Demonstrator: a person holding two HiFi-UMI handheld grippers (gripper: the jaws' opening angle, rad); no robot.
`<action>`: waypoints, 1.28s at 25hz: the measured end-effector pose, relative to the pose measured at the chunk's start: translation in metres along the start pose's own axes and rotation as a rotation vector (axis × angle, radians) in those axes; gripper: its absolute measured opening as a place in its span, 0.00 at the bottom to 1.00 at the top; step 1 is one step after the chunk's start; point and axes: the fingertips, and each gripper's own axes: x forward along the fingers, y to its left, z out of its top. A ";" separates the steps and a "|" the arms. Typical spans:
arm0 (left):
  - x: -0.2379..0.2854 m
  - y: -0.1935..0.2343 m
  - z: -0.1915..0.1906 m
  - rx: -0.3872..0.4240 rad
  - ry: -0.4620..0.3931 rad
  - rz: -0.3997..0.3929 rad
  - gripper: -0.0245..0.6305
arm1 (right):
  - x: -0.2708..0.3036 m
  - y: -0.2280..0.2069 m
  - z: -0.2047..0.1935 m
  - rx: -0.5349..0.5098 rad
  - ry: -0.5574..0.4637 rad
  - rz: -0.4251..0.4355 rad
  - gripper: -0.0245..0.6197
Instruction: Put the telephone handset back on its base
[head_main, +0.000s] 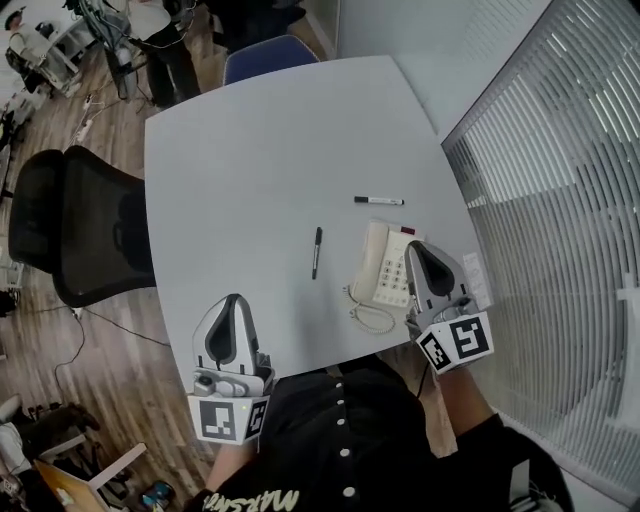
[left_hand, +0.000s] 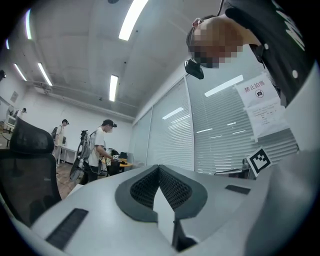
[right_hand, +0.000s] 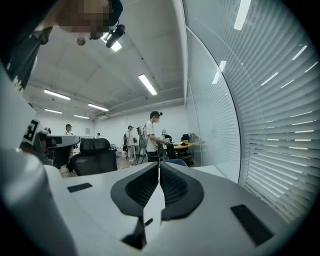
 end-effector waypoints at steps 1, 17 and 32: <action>0.000 0.001 0.002 0.006 -0.009 0.006 0.06 | -0.001 -0.001 0.006 0.002 -0.022 0.002 0.09; -0.024 0.031 0.046 0.027 -0.129 0.103 0.06 | -0.011 0.019 0.075 -0.058 -0.175 0.048 0.09; -0.039 0.043 0.061 0.056 -0.162 0.150 0.06 | -0.015 0.031 0.099 -0.122 -0.252 0.088 0.09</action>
